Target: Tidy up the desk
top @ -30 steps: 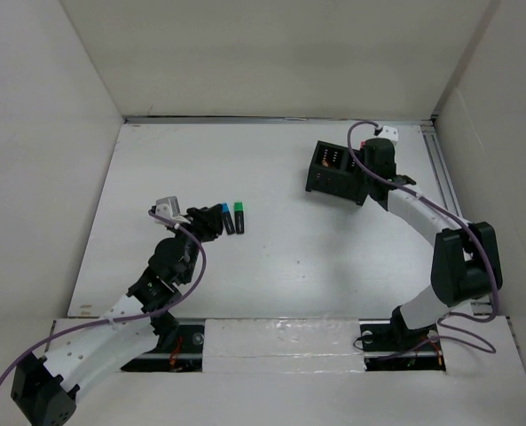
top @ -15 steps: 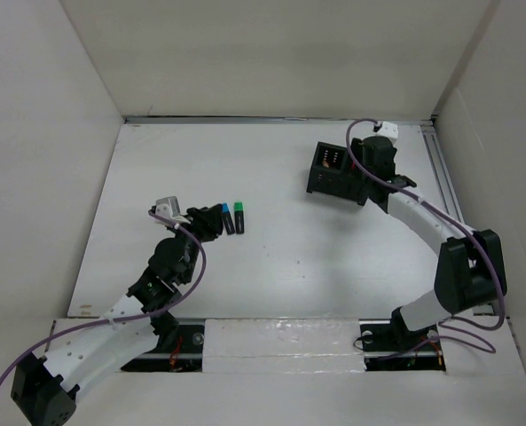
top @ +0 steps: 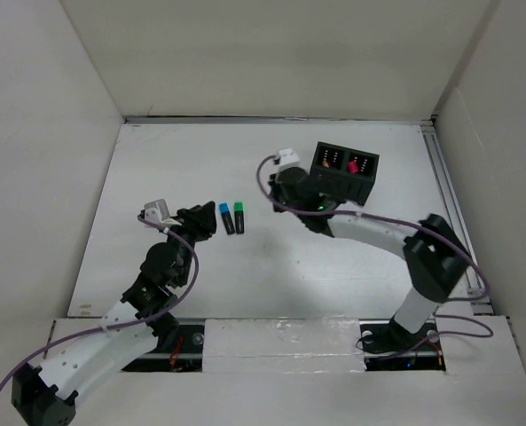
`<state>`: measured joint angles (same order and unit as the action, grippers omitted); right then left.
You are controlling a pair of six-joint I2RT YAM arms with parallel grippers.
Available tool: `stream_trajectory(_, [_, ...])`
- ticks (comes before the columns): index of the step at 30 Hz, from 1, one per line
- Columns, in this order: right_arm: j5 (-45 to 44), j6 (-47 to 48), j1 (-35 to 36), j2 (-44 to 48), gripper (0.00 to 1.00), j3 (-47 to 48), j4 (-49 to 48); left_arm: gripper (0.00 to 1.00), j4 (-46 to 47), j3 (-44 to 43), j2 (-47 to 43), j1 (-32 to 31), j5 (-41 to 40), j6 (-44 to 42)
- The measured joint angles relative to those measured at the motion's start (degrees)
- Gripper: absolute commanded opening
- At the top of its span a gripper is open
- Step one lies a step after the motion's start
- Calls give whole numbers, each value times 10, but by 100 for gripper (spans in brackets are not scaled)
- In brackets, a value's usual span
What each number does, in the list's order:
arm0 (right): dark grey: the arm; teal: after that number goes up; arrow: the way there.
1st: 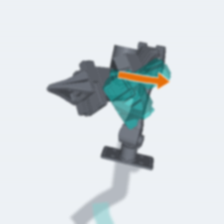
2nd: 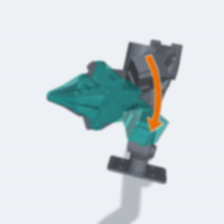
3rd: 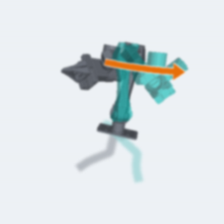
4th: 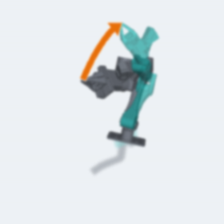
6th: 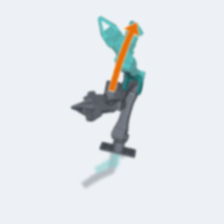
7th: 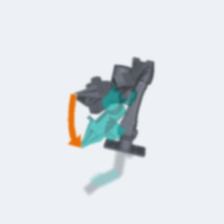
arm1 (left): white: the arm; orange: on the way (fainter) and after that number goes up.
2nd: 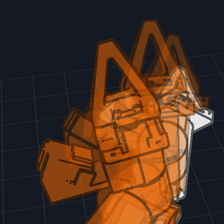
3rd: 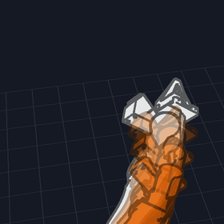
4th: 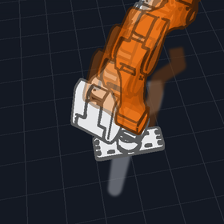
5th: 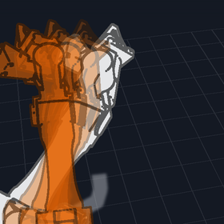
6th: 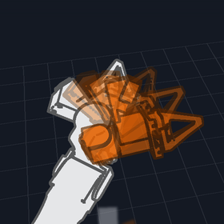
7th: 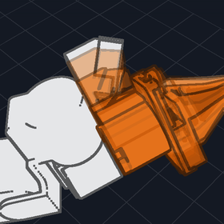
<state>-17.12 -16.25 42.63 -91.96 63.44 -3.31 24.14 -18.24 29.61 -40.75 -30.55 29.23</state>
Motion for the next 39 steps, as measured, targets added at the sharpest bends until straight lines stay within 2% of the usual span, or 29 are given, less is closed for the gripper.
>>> stream_trajectory(2, [5,4,46,-69,35,36,17,42,-4,0,-6,0,-12,4])
stream_trajectory(5, [15,11,96,-160,43,95,46,42,-13,0,-13,0,-29,12])
stream_trajectory(10, [34,19,118,-259,53,189,97,43,-22,2,-30,0,-50,23])
stream_trajectory(13, [33,22,113,-297,54,238,111,43,-26,7,-41,0,-56,24])
stream_trajectory(18, [12,21,106,-333,51,284,132,43,-26,7,-42,0,-56,24])
stream_trajectory(26, [-12,8,106,-347,49,287,144,43,-28,7,-45,0,-56,24])
stream_trajectory(29, [-10,-2,106,-347,24,287,144,43,-28,7,-49,0,-56,24])
stream_trajectory(32, [-9,-12,107,-344,16,279,138,43,-28,7,-51,0,-56,24])
stream_trajectory(39, [4,-24,107,-274,14,213,134,43,-30,7,-51,0,-55,24])
